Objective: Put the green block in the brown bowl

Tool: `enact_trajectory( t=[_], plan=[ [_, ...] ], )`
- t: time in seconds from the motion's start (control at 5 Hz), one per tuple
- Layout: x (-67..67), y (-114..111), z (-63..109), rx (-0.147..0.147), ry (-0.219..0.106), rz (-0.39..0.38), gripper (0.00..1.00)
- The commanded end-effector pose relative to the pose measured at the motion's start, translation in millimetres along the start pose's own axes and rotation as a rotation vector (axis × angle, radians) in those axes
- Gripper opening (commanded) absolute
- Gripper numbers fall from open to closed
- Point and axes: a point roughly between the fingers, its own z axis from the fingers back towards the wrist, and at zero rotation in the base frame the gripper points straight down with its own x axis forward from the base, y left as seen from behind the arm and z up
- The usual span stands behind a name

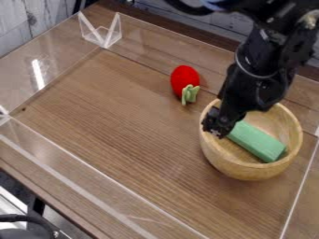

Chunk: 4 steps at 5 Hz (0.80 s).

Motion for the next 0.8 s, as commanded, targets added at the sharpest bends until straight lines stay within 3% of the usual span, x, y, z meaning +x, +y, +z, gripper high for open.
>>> enact_trajectory(
  t=[0.0, 0.2, 0.6],
  plan=[
    [-11.9, 20.1, 34.1, 0.074, -0.028, 0.033, 1.0],
    [-14.4, 26.9, 42.8, 0.091, -0.034, 0.054, 1.0],
    [-2.5, 26.8, 24.4, 0.052, -0.033, 0.098, 1.0]
  ],
)
